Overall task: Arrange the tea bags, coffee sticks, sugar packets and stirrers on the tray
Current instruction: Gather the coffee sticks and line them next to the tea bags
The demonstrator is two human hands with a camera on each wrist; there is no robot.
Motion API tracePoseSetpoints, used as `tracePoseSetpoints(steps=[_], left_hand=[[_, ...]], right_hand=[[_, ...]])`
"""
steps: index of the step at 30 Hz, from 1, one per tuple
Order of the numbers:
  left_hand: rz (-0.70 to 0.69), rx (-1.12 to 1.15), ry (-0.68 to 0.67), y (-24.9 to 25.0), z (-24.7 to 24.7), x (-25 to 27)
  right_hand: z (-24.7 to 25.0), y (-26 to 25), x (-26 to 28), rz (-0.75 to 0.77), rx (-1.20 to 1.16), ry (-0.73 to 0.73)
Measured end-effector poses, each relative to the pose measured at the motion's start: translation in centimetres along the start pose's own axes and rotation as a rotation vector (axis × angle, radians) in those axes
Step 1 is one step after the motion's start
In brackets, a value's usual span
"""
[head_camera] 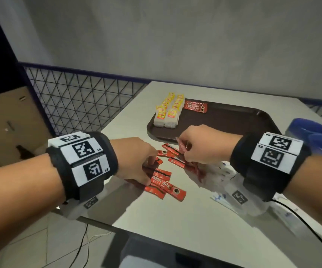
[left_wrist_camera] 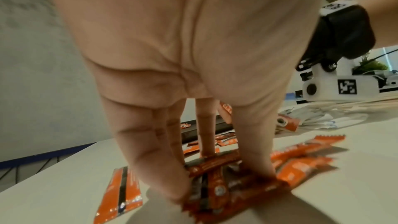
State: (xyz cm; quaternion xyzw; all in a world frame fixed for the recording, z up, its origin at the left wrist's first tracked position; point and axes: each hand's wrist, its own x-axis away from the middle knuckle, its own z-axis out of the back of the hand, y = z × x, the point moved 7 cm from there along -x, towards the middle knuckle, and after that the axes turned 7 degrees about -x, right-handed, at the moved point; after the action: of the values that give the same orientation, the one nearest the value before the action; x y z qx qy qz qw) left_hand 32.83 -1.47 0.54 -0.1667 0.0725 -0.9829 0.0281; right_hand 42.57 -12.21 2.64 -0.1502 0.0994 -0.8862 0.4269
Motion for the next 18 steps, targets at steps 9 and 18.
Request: tracePoseSetpoints(steps=[9, 18], left_hand=[[0.027, 0.022, 0.116, 0.4, 0.4, -0.9], [-0.001, 0.065, 0.118, 2.0, 0.9, -2.6]], right_hand=[[3.0, 3.7, 2.5, -0.073, -0.798, 0.206], [3.1, 6.4, 3.6, -0.029, -1.475, 0.417]])
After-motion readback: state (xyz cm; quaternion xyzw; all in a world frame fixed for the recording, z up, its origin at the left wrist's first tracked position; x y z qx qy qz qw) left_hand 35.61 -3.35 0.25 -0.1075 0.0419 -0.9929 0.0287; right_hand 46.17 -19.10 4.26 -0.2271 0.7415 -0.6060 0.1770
